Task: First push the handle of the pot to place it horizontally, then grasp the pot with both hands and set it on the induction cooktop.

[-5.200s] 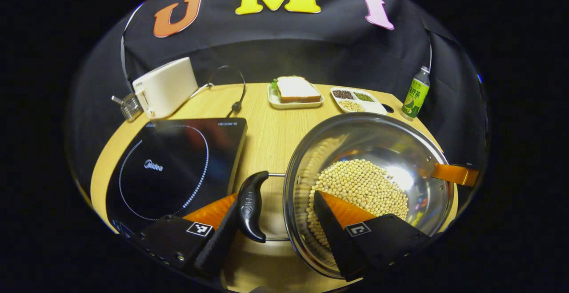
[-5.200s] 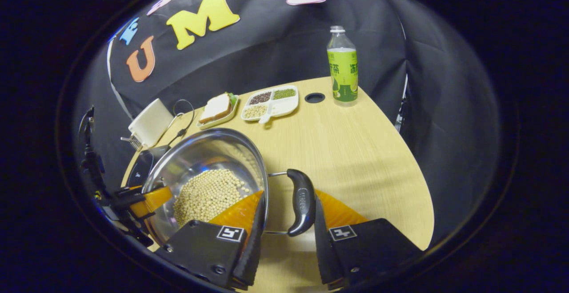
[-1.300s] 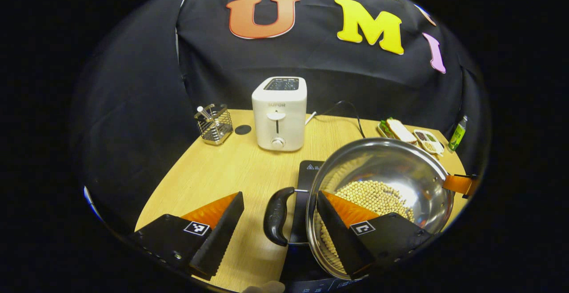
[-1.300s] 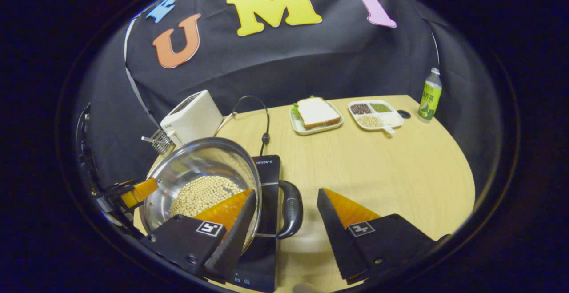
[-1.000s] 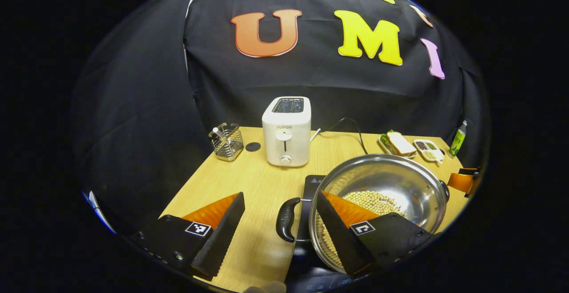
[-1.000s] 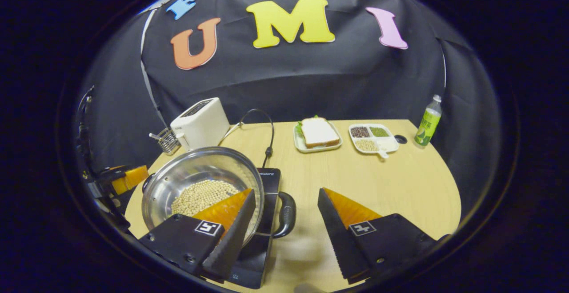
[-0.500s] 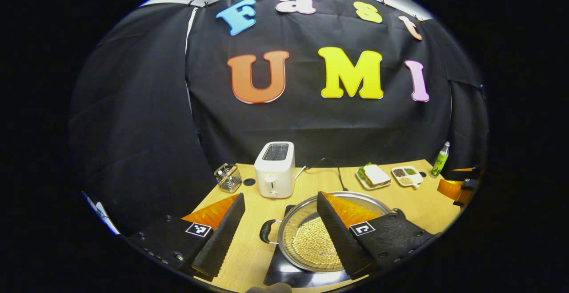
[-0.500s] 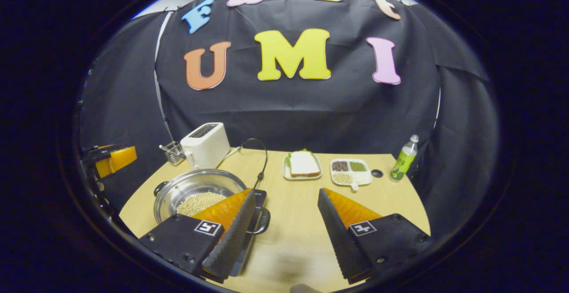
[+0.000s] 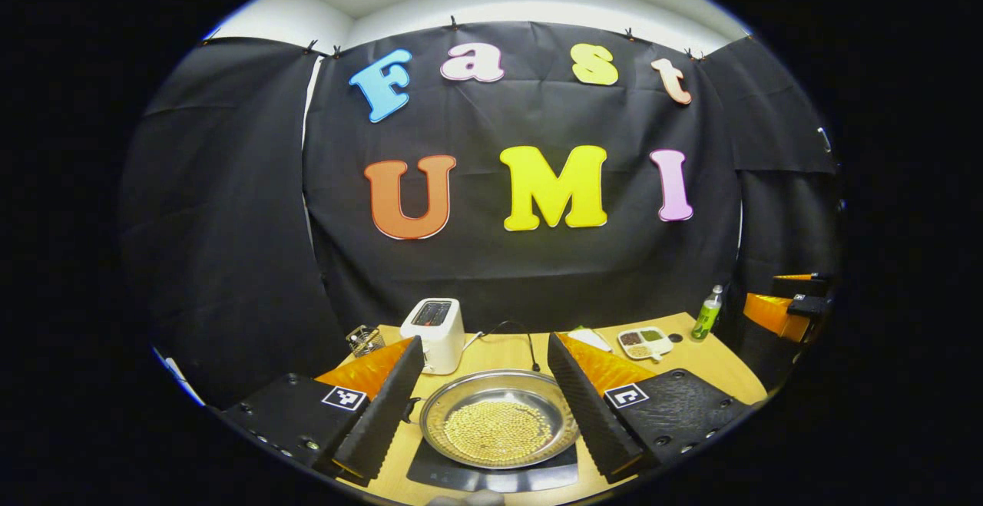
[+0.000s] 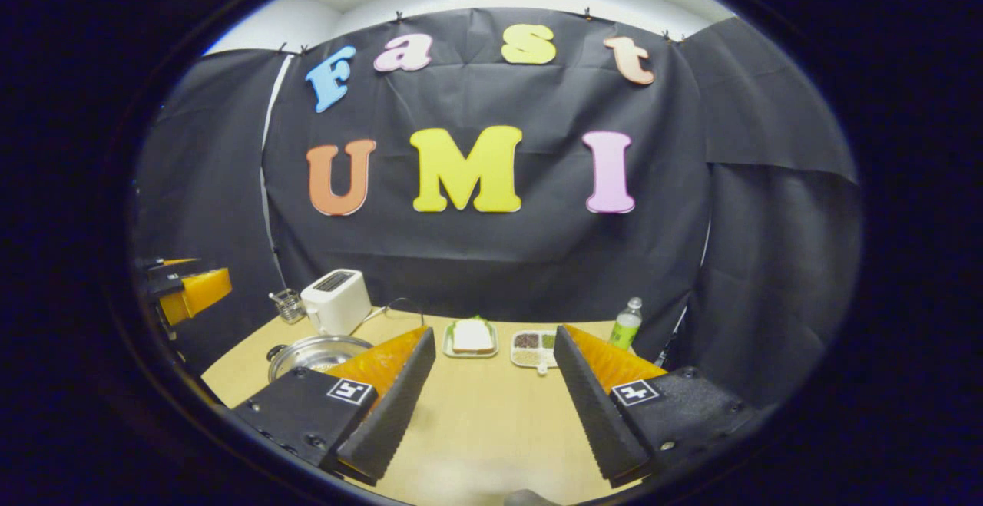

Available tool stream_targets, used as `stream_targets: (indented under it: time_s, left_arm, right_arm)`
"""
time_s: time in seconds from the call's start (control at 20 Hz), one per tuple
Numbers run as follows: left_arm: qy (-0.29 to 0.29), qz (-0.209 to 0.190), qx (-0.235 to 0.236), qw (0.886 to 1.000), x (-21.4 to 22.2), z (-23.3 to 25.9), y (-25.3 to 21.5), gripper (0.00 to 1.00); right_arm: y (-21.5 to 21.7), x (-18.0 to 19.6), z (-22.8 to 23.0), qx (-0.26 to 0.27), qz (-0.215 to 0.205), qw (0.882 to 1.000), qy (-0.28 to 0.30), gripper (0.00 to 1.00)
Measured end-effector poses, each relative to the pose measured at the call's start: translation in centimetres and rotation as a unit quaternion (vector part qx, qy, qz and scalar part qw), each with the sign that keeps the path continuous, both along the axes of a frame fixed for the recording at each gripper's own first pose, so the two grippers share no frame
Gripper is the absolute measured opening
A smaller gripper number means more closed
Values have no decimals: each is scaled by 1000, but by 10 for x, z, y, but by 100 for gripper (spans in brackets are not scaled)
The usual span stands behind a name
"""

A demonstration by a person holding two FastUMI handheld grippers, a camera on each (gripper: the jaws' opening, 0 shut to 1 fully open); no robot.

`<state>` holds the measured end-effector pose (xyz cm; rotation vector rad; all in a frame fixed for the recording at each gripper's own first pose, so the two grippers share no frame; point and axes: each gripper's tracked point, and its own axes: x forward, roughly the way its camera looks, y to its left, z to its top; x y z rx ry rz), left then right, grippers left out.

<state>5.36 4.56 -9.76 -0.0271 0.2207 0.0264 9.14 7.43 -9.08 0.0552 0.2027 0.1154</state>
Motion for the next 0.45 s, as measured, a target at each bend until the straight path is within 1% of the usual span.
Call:
stream_targets:
  time_s: [0.2, 0.45]
  left_arm:
    - [-12, -3, 1, 1000, -15, 22, -20, 97]
    - [-41, -15, 6, 999, -29, 58, -52, 97]
  right_arm:
    - [-37, -23, 28, 4, -17, 999, -30, 98]
    - [-67, -44, 47, 3, -31, 998, -54, 98]
